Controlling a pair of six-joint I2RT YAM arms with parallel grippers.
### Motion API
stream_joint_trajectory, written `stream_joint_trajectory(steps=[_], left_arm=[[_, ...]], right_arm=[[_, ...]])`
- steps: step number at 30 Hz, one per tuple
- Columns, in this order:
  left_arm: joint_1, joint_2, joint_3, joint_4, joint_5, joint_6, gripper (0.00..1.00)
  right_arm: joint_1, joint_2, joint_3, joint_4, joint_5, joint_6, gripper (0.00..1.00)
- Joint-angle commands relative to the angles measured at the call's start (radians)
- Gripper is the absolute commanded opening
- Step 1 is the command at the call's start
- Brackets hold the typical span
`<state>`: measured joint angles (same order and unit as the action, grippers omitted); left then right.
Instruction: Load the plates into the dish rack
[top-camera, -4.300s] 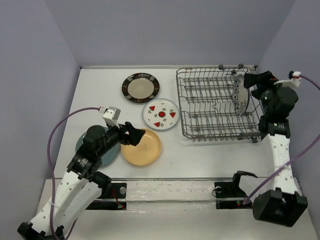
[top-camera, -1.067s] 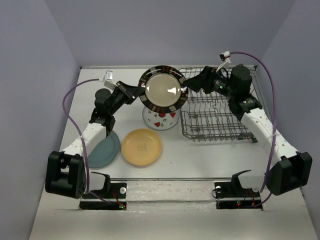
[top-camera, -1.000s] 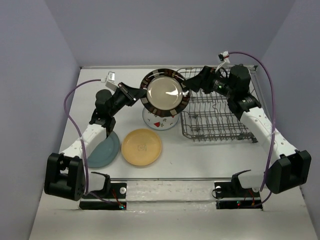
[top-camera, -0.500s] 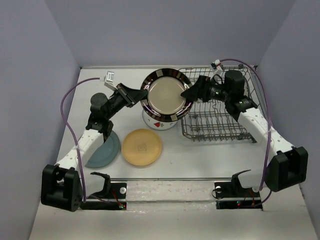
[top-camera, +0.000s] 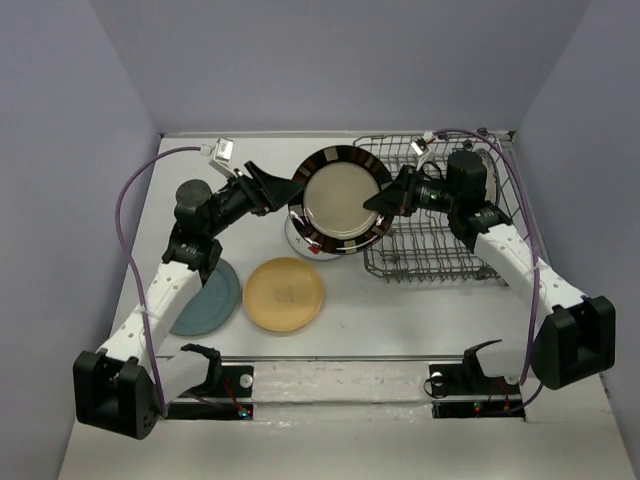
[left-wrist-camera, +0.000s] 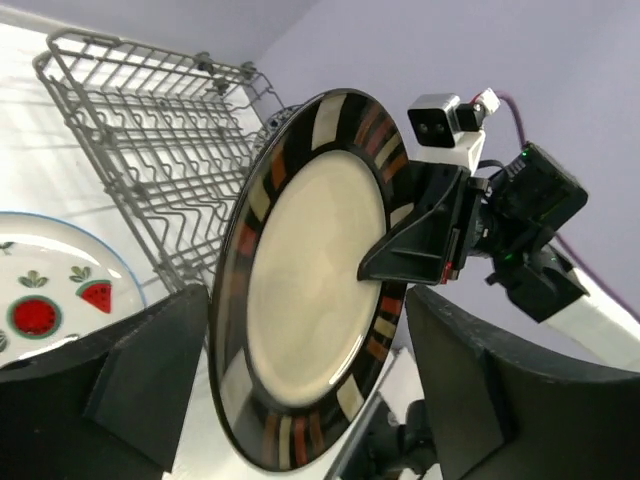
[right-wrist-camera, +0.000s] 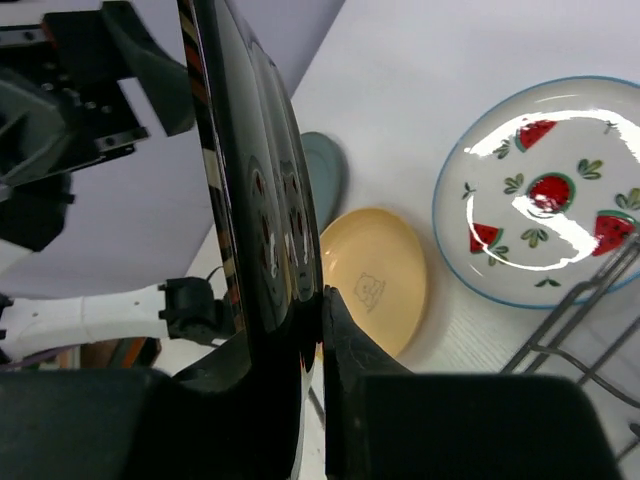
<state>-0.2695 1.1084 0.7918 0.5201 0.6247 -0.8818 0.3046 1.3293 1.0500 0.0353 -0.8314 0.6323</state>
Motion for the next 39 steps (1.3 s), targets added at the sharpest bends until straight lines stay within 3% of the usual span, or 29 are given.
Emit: stream_joint_trajectory(steps=[1, 2, 5, 9, 11, 18, 26, 39], left_arm=[[-0.005, -0.137, 0.103, -0.263, -0.068, 0.271, 0.94], [-0.004, -0.151, 0.101, -0.305, -0.094, 0.315, 0.99], [-0.004, -0.232, 0.069, -0.414, -0.212, 0.452, 0.99], [-0.042, -0.289, 0.012, -0.469, -0.331, 0.552, 0.99], [-0.06, -0.294, 0.015, -0.483, -0.326, 0.567, 0.99], [-0.181, -0.346, 0.033, -0.519, -0.394, 0.633, 0.99], [-0.26, -0.406, 0.021, -0.519, -0.476, 0.659, 0.99], [-0.28, -0.404, 0.015, -0.519, -0.49, 0.662, 0.99]], right_arm=[[-0.024, -0.104, 0.088, 0.002, 0.202, -0.073, 0.07], [-0.042, -0.111, 0.108, -0.027, 0.248, -0.104, 0.07], [-0.053, -0.139, 0.205, -0.191, 0.499, -0.241, 0.07], [-0.065, -0.136, 0.301, -0.32, 0.953, -0.391, 0.07], [-0.065, -0.124, 0.317, -0.34, 1.14, -0.466, 0.07], [-0.076, -0.042, 0.338, -0.335, 1.489, -0.656, 0.07], [-0.145, 0.057, 0.335, -0.293, 1.425, -0.712, 0.07], [-0.183, 0.153, 0.341, -0.268, 1.411, -0.735, 0.07]])
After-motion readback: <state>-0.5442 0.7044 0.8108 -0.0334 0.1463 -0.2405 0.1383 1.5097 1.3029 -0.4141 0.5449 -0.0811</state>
